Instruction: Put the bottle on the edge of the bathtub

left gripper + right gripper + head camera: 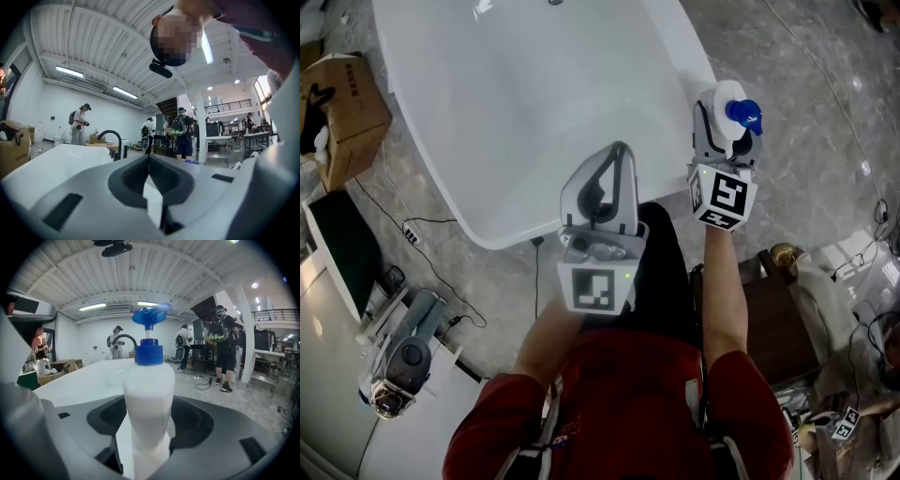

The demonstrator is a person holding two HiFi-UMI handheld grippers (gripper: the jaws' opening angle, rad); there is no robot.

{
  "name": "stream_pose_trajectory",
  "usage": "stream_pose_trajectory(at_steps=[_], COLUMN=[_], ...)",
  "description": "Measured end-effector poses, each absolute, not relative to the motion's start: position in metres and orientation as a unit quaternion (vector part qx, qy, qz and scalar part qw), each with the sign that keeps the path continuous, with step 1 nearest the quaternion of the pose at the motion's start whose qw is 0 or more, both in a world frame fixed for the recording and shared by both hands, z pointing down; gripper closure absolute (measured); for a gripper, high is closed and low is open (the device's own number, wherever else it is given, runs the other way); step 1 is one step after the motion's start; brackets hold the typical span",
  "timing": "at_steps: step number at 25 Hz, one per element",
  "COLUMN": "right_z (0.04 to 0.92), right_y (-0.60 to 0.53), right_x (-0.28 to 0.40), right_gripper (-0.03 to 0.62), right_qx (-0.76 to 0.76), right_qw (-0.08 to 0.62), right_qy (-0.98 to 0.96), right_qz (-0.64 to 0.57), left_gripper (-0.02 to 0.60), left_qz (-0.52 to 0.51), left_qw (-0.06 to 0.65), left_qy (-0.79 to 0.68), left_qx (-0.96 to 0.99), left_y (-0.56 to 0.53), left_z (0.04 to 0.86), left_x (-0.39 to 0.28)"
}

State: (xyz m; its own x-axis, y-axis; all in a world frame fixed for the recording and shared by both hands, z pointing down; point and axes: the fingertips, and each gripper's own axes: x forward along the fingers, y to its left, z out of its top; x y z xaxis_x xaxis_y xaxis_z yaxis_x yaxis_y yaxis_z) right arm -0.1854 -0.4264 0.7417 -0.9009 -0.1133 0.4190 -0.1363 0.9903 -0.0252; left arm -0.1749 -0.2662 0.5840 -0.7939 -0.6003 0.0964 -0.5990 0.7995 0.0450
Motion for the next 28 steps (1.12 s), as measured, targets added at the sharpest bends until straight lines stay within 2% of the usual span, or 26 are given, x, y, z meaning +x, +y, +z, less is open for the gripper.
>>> stream_pose_trajectory(at_steps=[7, 19, 28], right_z=[0.736, 0.679, 0.578], right_y=[-0.425, -0.415, -0.396], right_x=[-0.177, -0.156, -0.124], right_gripper=[0.266, 0.256, 0.256], right_qx=[0.068, 0.087, 0.114], right_qw=[0.214, 0.205, 0.135], right_qy=[-0.974, -0.975, -0.984], right_qz=[0.031, 0.024, 0.028], left_gripper=[0.565, 0.565, 0.565], left_qz=[-0.007, -0.006, -0.016], left_qw=[0.052, 0.025, 0.001], left_qy=[-0.949, -0.949, -0.95], left_qx=[0.311, 0.313, 0.313], left_y=[-0.256, -0.241, -0.229], left_z=[0.577, 0.525, 0.471], left_x=[-0.174, -0.183, -0.183])
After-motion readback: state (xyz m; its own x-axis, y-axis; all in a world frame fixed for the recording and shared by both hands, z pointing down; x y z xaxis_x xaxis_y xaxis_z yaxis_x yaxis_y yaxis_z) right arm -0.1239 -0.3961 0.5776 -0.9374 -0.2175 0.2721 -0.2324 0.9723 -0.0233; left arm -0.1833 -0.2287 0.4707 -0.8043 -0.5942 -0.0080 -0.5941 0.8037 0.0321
